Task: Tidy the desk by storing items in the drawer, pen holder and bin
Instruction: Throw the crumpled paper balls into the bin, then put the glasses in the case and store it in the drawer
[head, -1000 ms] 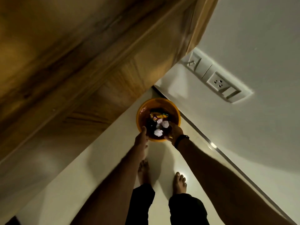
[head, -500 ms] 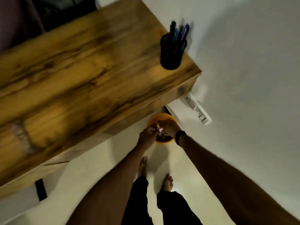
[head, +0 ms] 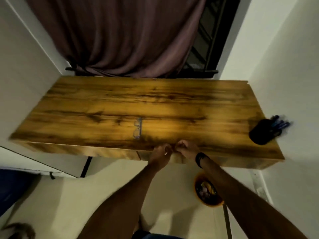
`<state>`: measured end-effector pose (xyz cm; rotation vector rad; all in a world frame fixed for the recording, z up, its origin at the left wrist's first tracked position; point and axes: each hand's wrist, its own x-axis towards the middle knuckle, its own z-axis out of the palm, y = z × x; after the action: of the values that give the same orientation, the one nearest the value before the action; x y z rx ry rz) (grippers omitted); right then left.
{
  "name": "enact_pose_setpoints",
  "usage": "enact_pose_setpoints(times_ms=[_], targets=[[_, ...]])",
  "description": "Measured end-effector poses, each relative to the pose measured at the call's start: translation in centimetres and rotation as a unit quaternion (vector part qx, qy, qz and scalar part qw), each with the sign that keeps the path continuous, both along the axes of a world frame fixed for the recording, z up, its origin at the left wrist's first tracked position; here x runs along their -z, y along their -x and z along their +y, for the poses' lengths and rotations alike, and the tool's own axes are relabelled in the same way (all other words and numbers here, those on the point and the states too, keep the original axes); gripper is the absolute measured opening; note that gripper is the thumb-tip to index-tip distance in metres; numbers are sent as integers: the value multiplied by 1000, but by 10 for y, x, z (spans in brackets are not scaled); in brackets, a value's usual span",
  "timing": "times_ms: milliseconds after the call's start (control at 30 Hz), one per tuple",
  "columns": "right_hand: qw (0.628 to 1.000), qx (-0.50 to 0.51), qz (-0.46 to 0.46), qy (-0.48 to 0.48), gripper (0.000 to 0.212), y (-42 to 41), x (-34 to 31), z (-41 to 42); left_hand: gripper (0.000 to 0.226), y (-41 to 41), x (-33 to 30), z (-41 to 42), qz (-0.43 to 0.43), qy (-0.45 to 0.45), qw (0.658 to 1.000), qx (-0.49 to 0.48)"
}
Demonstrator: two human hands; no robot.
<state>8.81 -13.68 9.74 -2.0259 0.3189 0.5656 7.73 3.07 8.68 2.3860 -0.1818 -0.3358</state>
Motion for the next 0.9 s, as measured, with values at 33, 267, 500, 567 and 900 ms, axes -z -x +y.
enact_pose_setpoints(times_ms=[33, 267, 500, 567, 900], targets=[[1000, -7, 2, 0, 14, -8, -2, 17, 24, -6, -5, 20, -8, 4, 1000, -25], [999, 11, -12, 39, 25, -60, 0, 119, 38, -51, 11, 150, -74, -55, 989, -119], [992, 61, -24, 109, 41, -104, 18, 190, 85, -74, 61, 224, -10, -200, 979, 26], [988, 46, -26, 148, 45, -113, 20, 207, 95, -77, 69, 236, -33, -197, 979, 43], [981, 72, -106, 148, 49, -153, 42, 258, 82, -49, 69, 298, -47, -152, 978, -132]])
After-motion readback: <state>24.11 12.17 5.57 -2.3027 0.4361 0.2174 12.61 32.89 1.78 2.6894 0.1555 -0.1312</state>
